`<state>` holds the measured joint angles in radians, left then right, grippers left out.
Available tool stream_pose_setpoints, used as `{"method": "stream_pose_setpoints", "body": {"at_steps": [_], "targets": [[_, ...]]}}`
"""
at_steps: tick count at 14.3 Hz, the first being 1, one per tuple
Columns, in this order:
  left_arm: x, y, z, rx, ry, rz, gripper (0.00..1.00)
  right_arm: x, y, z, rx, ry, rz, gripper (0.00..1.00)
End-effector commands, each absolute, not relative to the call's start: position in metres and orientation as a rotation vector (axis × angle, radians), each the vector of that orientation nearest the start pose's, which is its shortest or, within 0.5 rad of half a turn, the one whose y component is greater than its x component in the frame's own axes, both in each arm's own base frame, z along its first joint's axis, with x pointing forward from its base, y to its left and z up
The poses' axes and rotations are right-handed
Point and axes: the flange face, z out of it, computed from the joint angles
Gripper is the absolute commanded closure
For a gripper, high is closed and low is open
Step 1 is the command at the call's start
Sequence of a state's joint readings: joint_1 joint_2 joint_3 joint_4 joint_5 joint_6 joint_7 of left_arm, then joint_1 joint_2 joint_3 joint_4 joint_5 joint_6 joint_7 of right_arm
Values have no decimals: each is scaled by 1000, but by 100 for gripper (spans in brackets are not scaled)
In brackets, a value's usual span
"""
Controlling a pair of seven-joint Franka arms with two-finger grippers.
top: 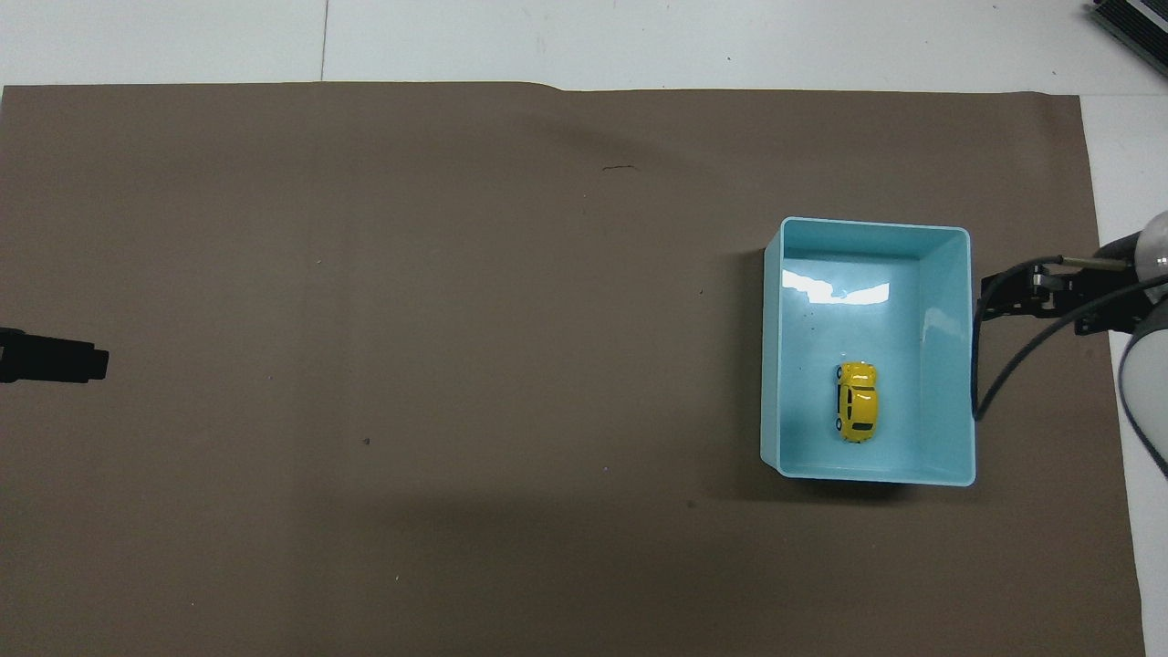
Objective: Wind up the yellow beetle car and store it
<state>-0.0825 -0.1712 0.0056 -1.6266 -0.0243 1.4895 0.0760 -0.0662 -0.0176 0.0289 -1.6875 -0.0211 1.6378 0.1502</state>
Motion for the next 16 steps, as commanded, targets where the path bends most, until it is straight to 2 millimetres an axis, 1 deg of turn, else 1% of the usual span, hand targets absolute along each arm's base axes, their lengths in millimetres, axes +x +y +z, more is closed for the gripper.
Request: {"method": "stream_pose_setpoints", "body": {"at_steps": [1,2,4,6,7,16], "targets": [[487,-36,687,-3156,243,-42,0,550,-32,620,-3104,365,97,0],[487,-36,687,-3156,243,-42,0,550,-31,619,-3086,367,91,0],[487,-35,687,-3157,240,-42,0,546,-25,611,-3103,378,69,0],[487,-36,687,-3156,242,-42,0,546,-27,611,-3097,392,67,0],[487,-35,686,-3157,240,-39,0,545,-22,612,-3105,378,67,0],[487,-35,686,-3157,240,-39,0,545,-23,611,-3105,381,69,0]]}}
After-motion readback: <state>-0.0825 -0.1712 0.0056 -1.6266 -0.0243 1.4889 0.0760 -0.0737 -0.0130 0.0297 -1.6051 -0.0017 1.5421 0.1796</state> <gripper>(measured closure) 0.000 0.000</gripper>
